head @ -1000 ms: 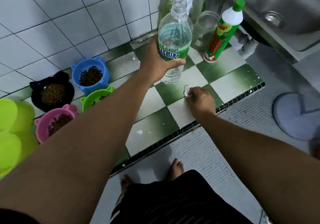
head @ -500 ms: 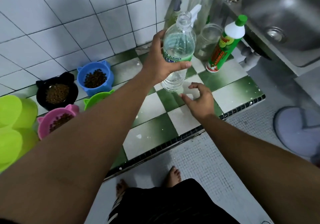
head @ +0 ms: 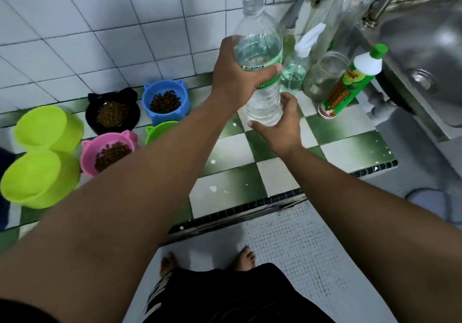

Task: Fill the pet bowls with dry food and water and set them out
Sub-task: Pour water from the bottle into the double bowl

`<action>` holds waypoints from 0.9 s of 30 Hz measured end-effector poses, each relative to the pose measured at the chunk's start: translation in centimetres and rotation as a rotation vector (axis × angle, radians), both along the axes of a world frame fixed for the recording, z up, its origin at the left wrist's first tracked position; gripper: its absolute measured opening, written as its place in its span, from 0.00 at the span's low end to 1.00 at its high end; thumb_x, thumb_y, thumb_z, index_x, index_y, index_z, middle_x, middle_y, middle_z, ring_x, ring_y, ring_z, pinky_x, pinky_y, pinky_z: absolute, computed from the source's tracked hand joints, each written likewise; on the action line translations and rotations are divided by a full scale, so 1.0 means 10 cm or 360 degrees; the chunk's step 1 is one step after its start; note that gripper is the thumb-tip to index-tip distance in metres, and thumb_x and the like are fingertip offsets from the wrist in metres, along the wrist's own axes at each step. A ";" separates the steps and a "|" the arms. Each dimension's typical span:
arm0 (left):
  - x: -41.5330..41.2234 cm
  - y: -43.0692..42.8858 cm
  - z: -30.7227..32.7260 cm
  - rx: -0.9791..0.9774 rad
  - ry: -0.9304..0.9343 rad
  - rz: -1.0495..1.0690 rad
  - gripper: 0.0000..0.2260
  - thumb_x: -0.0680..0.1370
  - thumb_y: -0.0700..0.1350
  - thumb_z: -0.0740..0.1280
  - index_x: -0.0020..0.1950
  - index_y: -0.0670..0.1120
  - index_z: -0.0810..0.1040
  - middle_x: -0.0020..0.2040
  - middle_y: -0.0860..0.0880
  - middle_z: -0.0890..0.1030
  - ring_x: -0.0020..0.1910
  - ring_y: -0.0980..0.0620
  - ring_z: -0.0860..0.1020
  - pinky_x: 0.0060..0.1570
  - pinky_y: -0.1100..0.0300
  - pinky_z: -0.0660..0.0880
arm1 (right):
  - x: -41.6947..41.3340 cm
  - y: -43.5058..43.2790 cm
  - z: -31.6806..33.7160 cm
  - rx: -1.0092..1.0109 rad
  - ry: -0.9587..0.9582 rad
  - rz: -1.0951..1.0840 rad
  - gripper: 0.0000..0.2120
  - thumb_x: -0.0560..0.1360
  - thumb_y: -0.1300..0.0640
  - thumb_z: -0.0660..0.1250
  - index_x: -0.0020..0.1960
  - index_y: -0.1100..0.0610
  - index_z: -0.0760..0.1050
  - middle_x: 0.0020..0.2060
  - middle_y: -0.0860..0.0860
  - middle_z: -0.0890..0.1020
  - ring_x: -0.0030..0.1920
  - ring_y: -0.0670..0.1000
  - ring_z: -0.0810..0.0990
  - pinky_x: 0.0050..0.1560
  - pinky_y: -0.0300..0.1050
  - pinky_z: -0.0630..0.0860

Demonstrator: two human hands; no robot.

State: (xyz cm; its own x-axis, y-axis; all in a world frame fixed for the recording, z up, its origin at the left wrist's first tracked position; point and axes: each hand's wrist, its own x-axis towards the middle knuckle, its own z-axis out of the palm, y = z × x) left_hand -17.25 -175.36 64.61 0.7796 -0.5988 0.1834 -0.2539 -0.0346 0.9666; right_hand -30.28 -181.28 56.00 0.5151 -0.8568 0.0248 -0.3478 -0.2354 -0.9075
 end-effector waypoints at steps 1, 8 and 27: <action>0.04 0.07 0.03 -0.0004 0.0027 0.0043 0.36 0.58 0.58 0.84 0.59 0.48 0.73 0.53 0.54 0.81 0.51 0.57 0.82 0.56 0.54 0.80 | 0.06 0.05 0.04 -0.0025 0.0016 0.0000 0.49 0.56 0.46 0.83 0.70 0.54 0.63 0.62 0.48 0.77 0.63 0.52 0.76 0.63 0.54 0.75; 0.37 0.72 0.14 -0.0132 0.0351 0.0341 0.31 0.63 0.50 0.84 0.60 0.48 0.73 0.53 0.54 0.81 0.50 0.60 0.82 0.56 0.55 0.81 | 0.63 0.51 0.22 -0.0295 0.0207 0.0101 0.53 0.56 0.43 0.83 0.73 0.47 0.57 0.69 0.48 0.73 0.69 0.55 0.71 0.67 0.58 0.70; 1.59 2.62 -0.24 -0.0314 0.1173 0.0620 0.27 0.71 0.51 0.80 0.65 0.46 0.73 0.62 0.46 0.81 0.54 0.47 0.84 0.41 0.50 0.85 | 1.78 1.65 0.18 -0.0843 0.0646 0.0591 0.43 0.63 0.52 0.78 0.73 0.48 0.61 0.67 0.54 0.72 0.67 0.59 0.70 0.65 0.61 0.66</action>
State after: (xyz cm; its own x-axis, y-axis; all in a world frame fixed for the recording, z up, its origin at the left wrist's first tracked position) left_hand -1.40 -149.19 62.24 0.8843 -0.2737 -0.3784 0.4367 0.1972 0.8777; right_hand -12.50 -164.83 57.78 0.8235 -0.5520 0.1314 -0.4430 -0.7702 -0.4589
